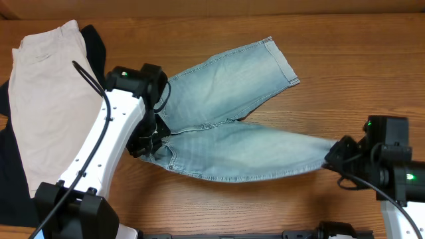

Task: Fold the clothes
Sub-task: 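Lift both bottom edges and fold them up onto the top half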

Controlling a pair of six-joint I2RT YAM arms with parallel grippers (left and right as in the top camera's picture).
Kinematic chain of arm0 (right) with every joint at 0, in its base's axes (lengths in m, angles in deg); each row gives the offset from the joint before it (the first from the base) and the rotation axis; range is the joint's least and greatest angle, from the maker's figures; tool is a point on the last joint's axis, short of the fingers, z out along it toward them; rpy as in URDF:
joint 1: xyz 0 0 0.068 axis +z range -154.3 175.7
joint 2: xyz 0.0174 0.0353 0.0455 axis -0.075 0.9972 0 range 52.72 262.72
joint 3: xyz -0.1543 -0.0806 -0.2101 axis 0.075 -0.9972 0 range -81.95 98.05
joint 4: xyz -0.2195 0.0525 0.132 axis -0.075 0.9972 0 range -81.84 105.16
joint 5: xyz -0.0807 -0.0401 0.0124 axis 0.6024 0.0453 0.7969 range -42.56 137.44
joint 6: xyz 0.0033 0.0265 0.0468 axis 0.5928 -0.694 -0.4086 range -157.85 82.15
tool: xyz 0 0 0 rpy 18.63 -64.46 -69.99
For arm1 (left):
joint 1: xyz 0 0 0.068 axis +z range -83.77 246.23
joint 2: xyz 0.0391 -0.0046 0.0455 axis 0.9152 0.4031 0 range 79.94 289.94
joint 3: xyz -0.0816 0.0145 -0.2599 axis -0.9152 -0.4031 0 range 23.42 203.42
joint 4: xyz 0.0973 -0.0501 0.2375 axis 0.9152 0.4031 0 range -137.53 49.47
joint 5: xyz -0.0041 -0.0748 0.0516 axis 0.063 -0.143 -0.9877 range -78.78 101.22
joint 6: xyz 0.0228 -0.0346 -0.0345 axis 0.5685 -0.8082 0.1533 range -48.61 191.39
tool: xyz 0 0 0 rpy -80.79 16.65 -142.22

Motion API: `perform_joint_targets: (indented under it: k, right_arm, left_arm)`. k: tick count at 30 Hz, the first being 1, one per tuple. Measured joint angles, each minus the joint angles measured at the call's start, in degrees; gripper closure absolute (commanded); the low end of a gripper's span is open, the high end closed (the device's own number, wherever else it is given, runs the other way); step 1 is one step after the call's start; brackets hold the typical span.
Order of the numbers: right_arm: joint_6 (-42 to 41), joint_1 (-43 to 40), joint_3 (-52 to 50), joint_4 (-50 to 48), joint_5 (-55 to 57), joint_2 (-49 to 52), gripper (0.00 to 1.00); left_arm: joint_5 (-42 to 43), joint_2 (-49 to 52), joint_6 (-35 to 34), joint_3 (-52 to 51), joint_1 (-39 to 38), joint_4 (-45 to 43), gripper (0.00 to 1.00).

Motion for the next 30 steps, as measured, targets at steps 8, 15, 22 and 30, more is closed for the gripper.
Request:
perform_joint_targets:
  k: [8, 15, 22, 30]
  right_arm:
    - [2.6, 0.0, 2.5, -15.0, -0.1, 13.5, 0.96]
    - [4.3, 1.4, 2.5, -33.4, -2.1, 27.4, 0.96]
    - [4.8, 6.6, 2.5, -51.6, -0.9, 36.7, 0.96]
    - [4.7, 12.6, 2.6, -63.2, 4.5, 43.5, 0.96]
  left_arm:
    - [-6.8, -0.7, -11.1, -0.1, -0.1, -4.0, 0.96]
    - [-12.6, -0.7, -17.2, -0.1, 1.5, -15.4, 0.96]
    - [-19.0, -0.7, -18.4, -0.2, 2.0, -26.6, 0.96]
    - [-24.4, 3.3, -19.1, -0.2, 2.2, -36.5, 0.96]
